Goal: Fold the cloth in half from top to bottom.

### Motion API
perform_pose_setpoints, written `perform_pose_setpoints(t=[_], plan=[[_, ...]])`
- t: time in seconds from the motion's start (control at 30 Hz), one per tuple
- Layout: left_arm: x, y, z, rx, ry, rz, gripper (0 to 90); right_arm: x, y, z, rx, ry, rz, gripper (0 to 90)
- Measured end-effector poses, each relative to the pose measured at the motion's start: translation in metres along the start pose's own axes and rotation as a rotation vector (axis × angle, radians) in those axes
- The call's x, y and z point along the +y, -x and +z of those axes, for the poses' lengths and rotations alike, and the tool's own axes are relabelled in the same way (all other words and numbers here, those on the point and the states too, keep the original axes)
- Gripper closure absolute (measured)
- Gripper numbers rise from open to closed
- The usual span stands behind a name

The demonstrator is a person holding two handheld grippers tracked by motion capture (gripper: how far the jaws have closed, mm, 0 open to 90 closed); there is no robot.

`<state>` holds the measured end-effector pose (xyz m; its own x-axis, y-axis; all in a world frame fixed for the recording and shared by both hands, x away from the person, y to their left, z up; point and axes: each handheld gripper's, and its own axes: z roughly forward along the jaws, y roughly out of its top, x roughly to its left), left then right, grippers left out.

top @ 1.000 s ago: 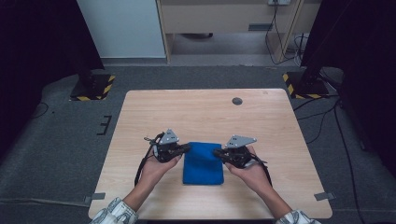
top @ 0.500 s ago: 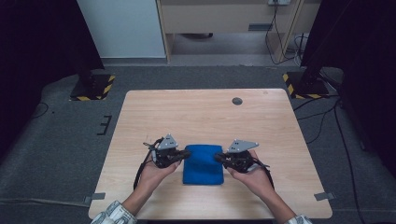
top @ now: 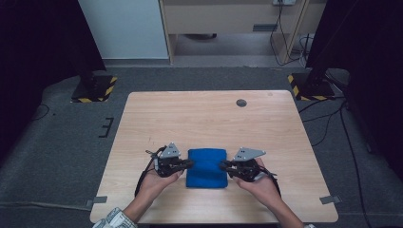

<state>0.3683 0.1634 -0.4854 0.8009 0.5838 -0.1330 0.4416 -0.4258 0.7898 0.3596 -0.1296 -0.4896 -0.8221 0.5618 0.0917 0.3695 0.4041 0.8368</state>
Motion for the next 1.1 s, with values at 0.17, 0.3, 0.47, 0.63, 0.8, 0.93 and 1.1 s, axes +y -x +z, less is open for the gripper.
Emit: perform_pose_setpoints(t=[0.17, 0.3, 0.47, 0.63, 0.8, 0.93, 1.1], plan=[[-0.006, 0.004, 0.000, -0.015, -0.004, -0.011, 81.6, -0.008, -0.007, 0.002, 0.007, -0.032, -0.023, 77.9], [-0.014, 0.006, 0.000, -0.025, -0.023, -0.009, 79.6, -0.013, -0.010, 0.003, 0.016, -0.049, -0.024, 76.4], [-0.022, 0.009, 0.003, -0.041, -0.045, -0.019, 77.0, -0.017, -0.013, 0.004, 0.020, -0.064, -0.031, 75.4], [-0.025, 0.012, 0.002, -0.040, -0.050, -0.007, 74.1, -0.018, -0.020, 0.002, 0.034, -0.069, -0.033, 73.5], [-0.028, 0.014, -0.001, -0.041, -0.053, -0.007, 71.3, -0.020, -0.024, 0.000, 0.040, -0.082, -0.033, 70.9], [-0.030, 0.019, -0.005, -0.052, -0.046, -0.003, 69.1, -0.021, -0.025, 0.000, 0.044, -0.094, -0.035, 69.3], [-0.032, 0.023, -0.007, -0.063, -0.051, 0.002, 67.8, -0.024, -0.027, -0.002, 0.049, -0.106, -0.029, 67.8]])
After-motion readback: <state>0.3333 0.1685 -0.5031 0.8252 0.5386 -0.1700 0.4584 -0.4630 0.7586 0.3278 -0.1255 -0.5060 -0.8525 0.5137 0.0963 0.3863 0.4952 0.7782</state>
